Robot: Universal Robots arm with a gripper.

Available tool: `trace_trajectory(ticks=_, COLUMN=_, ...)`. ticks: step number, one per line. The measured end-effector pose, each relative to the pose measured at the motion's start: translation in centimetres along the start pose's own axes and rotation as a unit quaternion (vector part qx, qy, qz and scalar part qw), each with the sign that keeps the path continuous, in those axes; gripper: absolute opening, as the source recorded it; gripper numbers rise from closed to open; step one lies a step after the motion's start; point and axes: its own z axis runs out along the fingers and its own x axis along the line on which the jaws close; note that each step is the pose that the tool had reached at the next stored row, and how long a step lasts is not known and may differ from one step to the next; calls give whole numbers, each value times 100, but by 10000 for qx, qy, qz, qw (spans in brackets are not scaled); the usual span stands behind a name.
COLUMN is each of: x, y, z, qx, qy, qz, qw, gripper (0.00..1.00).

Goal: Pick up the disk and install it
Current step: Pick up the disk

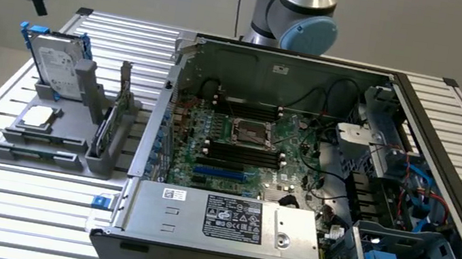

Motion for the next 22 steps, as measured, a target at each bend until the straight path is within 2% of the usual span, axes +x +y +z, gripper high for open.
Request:
trace_trajectory(ticks=5, x=0, y=0, z=0, qx=-10, qy=-12, qz=-449, qw=9990, gripper=11)
trace_trajectory(ticks=8, x=0, y=0, z=0, qx=-13, qy=-17, qz=-724, qw=9974, gripper=11)
trace_trajectory(ticks=11, x=0, y=0, z=0, qx=-13, qy=-19, qz=-993, qw=9951, gripper=11)
trace_trajectory(ticks=14, x=1, y=-1, z=0, qx=-6, qy=-14, qz=-1265, qw=9920, gripper=11)
trace_trajectory(ticks=17, x=1, y=0, z=0, qx=13, qy=7, qz=-1523, qw=9883, gripper=11)
trace_trajectory(ticks=22, x=0, y=0, z=1, qx=49, qy=50, qz=-1929, qw=9812, gripper=11)
